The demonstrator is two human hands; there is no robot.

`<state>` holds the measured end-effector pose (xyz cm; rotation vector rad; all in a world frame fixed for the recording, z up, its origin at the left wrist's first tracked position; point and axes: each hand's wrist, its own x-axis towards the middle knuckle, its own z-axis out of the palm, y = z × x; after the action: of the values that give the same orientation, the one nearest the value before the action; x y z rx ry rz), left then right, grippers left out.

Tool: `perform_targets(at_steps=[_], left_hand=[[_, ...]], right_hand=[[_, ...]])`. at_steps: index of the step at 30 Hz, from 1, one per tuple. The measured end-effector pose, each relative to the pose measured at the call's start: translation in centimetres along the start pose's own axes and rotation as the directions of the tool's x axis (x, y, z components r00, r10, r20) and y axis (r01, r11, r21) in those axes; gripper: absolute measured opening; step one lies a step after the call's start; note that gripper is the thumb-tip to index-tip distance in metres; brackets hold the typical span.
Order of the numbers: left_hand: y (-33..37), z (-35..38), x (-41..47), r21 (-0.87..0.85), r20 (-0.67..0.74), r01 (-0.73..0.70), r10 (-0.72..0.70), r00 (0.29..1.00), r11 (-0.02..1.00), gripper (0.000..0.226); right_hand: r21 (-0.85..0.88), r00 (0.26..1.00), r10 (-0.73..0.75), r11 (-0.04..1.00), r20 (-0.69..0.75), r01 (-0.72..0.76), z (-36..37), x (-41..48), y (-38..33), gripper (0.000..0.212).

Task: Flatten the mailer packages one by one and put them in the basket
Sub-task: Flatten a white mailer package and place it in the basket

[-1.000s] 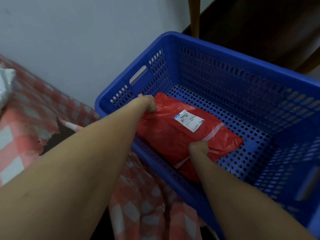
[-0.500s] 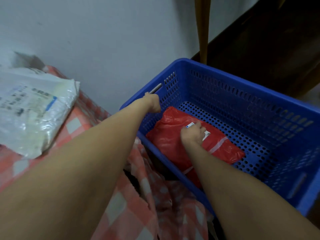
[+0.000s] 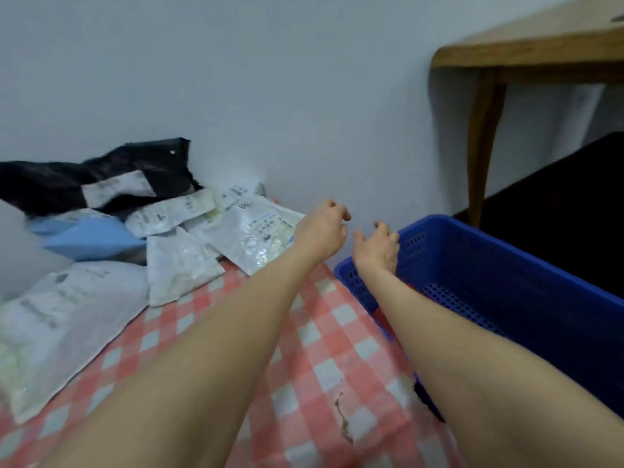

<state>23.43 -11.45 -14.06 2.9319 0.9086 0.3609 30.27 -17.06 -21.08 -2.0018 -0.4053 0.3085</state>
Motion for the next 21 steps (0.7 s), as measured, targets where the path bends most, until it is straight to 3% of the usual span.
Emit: perform_targets(at_steps=[5, 9, 15, 21], left_hand=[[-5.5, -4.4, -4.7, 0.000, -0.116, 0.118, -0.117, 0.986, 0.993, 0.030], [-10.2, -5.4, -7.6, -0.125, -0.113, 0.303, -0.317, 0.942, 0.945, 0.038], [-15.2, -4.3, -8.3, -0.434, 0.020, 0.553, -0.606, 0.795, 0.711, 0.058], [-16.1, -2.5, -6.1, -0.560, 0.111, 0.649, -0.730, 0.675, 0.515, 0.047]], right_hand=[[0.010, 0.986, -0.140, 0.990, 0.095, 0.139, 1.5, -4.5, -6.3, 0.054], [-0.017, 0.967, -0.147, 0.988, 0.209, 0.153, 3.3, -6.5, -8.3, 0.058], [-0.089, 0.972, -0.133, 0.984, 0.194, 0.152, 5.5, -5.1, -9.9, 0.069], [-0.232, 0.951, -0.213, 0.936, 0.222, 0.264, 8.5, -2.2, -11.2, 0.065]])
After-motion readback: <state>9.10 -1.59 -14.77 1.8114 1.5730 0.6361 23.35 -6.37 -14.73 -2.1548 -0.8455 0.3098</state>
